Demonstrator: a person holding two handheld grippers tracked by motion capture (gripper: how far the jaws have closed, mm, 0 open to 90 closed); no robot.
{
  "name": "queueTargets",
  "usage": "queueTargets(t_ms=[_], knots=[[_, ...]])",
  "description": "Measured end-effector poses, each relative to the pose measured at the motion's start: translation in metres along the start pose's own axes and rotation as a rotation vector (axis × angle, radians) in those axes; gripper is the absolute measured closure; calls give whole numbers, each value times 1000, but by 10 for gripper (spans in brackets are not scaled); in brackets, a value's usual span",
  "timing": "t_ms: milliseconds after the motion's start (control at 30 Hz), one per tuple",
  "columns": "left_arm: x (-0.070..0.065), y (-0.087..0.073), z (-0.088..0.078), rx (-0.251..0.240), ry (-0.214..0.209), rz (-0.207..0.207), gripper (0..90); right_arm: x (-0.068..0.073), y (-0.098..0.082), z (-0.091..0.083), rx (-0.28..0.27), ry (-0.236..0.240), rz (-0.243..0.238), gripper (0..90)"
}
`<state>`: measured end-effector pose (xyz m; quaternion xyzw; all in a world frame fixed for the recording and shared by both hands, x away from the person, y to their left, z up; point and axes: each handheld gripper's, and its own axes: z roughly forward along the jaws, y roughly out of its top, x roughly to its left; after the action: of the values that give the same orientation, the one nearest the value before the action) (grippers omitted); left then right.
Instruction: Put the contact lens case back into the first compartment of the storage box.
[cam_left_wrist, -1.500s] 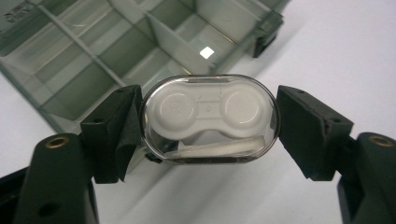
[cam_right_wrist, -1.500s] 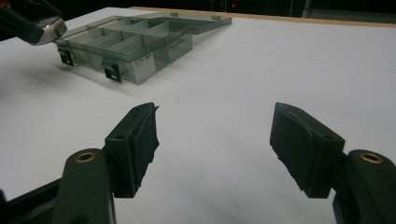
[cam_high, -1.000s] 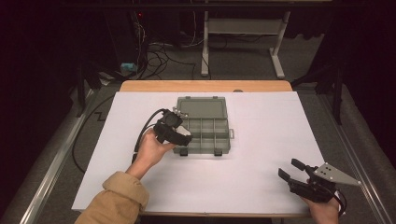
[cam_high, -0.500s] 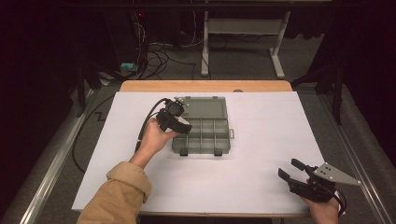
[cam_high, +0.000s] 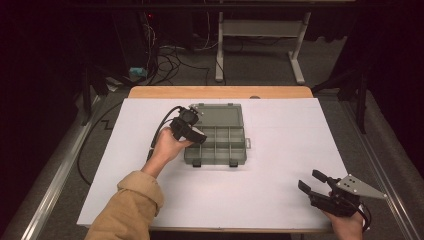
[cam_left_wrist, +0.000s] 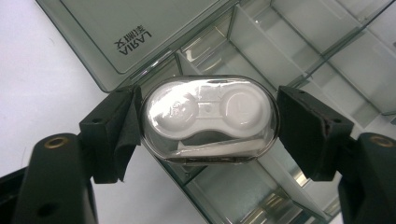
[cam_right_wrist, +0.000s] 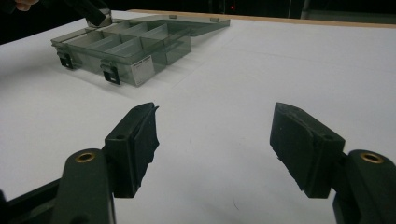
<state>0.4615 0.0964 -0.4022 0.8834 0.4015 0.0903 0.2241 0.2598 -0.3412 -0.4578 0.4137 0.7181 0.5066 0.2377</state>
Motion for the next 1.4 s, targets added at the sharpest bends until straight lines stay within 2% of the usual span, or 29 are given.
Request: queueTargets(t_ms=[167,600,667,833,1033,1133,1267,1400], knots=[[4,-1,5,9,-16,-9,254,0,0,0,0,1,1,323],[4,-2,1,-4,-11,-12,252,0,0,0,1,3,-2,323],[4,-2,0,-1,-7,-12,271,0,0,0,2,3,-1,323],[3,-3,1,3,6,-6,404,0,0,0,0,4,-1,323],[3,-4,1,-7,-29,-5,526,0,0,0,0,4,-1,324],[2,-4,2,3,-26,5,580,0,0,0,2,4,-3,324],[4,-6,4,17,-21,3,592,0,0,0,0,4,-1,324],[5,-5,0,-21,-26,-13,534,0,0,0,2,4,-3,324]])
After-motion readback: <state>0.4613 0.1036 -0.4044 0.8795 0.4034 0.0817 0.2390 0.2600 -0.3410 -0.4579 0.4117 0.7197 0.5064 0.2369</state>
